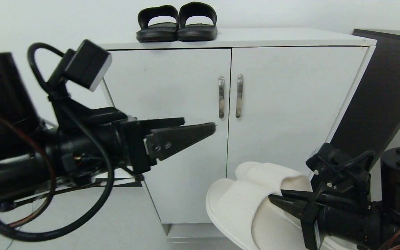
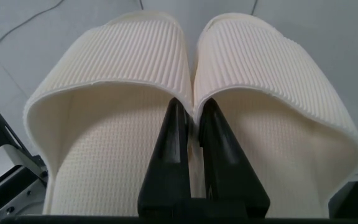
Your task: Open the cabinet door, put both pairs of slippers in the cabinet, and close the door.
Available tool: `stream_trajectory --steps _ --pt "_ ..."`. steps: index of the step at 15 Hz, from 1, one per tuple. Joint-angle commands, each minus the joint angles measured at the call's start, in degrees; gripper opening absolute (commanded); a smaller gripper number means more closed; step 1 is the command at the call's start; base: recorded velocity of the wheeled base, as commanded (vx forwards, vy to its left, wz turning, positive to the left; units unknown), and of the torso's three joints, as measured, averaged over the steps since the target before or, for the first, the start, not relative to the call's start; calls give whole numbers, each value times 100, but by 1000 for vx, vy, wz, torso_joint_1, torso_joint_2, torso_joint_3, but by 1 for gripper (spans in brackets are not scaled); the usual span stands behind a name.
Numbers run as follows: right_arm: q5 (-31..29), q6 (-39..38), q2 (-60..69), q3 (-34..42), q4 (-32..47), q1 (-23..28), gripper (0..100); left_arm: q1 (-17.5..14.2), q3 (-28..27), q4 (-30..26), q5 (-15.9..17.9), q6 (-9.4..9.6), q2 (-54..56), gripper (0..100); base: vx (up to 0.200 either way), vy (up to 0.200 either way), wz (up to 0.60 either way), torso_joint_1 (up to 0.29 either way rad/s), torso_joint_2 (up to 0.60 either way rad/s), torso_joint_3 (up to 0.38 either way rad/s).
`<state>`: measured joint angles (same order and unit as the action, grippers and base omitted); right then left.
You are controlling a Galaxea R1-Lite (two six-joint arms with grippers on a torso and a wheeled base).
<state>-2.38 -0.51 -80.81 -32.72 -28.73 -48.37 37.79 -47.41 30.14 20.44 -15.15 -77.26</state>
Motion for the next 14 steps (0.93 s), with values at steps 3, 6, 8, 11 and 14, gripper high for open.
stream_trajectory --steps 3,6,8,11,14 --pt "0 -2 -22 2 -1 -6 0 220 -1297 -8 302 -49 -1432 100 0 0 0 0 0 0" --pt "0 7 -22 2 8 -6 0 220 -2027 -43 830 -67 -2029 100 0 0 0 0 0 0" --pt "0 7 -22 2 -1 -6 0 194 -2369 -52 812 -76 -2355 100 0 0 0 0 0 0" --pt "0 7 -22 -6 -1 -6 0 220 -2712 -69 390 -67 -2557 100 0 0 0 0 0 0" --pt "0 7 -22 2 -1 -6 0 202 -2826 -69 3 -67 -2592 100 0 0 0 0 0 0"
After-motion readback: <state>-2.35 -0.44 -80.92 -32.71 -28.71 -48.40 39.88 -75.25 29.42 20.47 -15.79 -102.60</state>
